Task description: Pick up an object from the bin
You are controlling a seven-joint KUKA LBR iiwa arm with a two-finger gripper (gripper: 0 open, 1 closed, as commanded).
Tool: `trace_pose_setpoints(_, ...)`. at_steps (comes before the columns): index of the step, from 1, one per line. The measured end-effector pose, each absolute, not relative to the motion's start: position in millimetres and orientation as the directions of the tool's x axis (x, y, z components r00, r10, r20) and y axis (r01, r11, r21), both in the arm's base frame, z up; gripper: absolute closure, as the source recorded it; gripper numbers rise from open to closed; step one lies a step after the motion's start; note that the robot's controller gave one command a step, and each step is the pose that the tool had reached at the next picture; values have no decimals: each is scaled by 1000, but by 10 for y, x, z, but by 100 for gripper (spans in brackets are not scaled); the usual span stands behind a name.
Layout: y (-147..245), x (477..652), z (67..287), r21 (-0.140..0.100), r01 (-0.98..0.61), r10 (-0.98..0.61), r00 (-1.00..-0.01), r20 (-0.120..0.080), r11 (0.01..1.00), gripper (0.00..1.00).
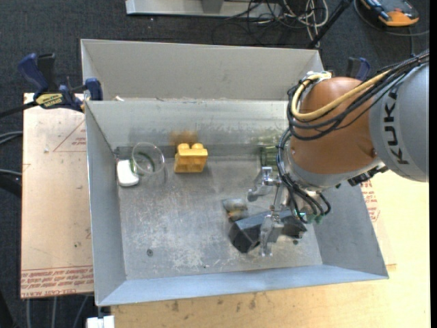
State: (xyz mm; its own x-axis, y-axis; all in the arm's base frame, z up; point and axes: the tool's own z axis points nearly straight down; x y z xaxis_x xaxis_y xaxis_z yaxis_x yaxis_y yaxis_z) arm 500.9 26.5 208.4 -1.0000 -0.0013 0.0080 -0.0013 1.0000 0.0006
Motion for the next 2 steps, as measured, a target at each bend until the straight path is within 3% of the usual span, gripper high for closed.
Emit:
trace_pose_setpoints(1, 263, 5026, 2121, 1, 0, 0, -1000, 0, 1000, 0)
trace_pose_setpoints(2, -17, 4984, 1653, 1, -87, -87, -996, -5, 996, 0)
